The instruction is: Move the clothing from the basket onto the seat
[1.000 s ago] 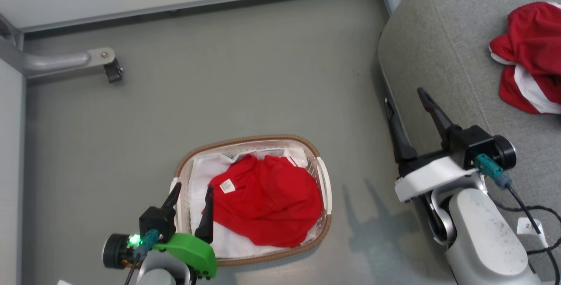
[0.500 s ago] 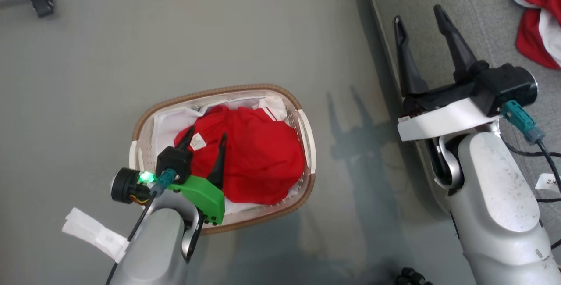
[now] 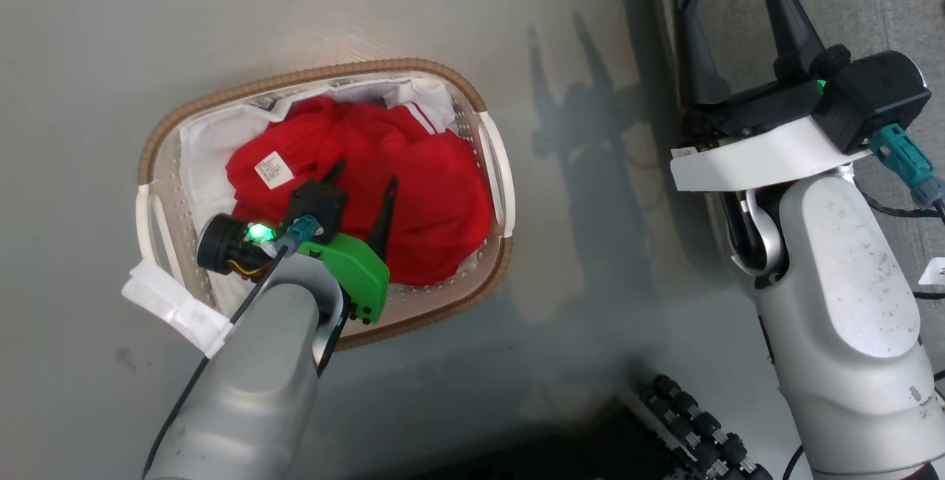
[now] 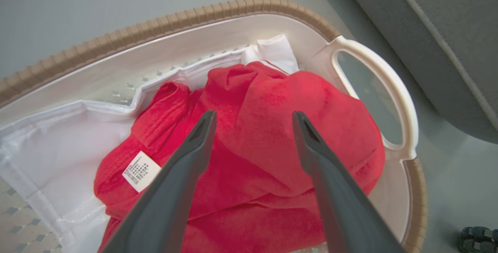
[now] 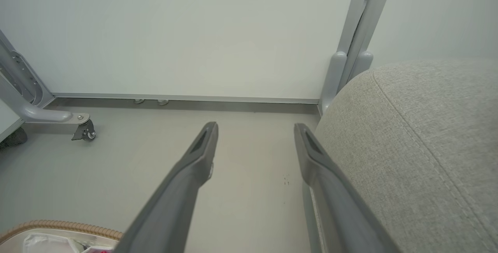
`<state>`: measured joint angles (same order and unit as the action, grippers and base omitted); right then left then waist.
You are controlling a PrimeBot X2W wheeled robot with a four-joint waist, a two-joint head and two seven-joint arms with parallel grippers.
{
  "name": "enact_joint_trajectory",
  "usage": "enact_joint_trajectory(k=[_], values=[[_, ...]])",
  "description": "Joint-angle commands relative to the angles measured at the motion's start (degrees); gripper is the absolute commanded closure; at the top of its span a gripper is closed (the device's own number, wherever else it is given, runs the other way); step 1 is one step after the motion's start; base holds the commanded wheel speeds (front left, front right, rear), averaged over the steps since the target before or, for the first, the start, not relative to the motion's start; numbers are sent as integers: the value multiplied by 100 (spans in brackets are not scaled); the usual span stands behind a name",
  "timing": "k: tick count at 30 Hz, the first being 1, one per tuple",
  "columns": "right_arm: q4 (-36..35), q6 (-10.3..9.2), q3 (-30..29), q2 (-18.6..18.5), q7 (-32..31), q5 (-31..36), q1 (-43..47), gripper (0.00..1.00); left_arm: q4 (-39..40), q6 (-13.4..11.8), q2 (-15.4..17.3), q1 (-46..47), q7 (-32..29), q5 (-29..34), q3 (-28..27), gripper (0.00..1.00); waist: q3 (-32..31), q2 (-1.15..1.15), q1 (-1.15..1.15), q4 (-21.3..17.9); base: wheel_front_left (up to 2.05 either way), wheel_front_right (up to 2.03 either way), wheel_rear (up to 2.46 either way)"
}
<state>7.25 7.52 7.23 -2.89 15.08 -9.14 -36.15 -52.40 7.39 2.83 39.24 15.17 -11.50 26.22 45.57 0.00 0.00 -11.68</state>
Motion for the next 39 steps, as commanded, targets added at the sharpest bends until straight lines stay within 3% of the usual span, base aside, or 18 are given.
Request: enact_joint_trajectory(k=[1,9,19,26,27,28,29,39], values=[[-33,-6,16,-12,13,-37,-85,0,-92,11,82,201,-4,-98,57,0,457,0,0,-119,0,0,0],[-23,-6,-24,-15,13,-199,-125,0,-603,11,116,642,-4,-631,235,0,746,0,0,-191,0,0,0],[4,-6,15,-13,13,-313,-169,0,-856,11,177,1064,-5,-1531,1201,0,969,0,0,-289,0,0,0],[14,-6,62,-15,13,-355,-208,0,-1164,11,273,1324,-340,-2177,1753,0,1023,0,0,-338,0,0,0],[24,-6,73,-13,13,-360,-202,0,-1179,11,288,1341,-376,-2251,1842,11,1016,0,0,-341,0,0,0],[33,-6,79,-14,13,-363,-200,0,-1178,11,310,1354,-392,-2297,1928,65,1008,0,0,-343,0,0,0],[40,-6,85,-15,13,-370,-195,0,-1169,11,336,1355,-376,-2371,2011,100,994,0,0,-343,0,0,0],[206,-6,-40,-14,13,-220,-41,0,-1179,11,472,1075,-342,-3096,2598,100,574,0,0,-265,0,0,0]])
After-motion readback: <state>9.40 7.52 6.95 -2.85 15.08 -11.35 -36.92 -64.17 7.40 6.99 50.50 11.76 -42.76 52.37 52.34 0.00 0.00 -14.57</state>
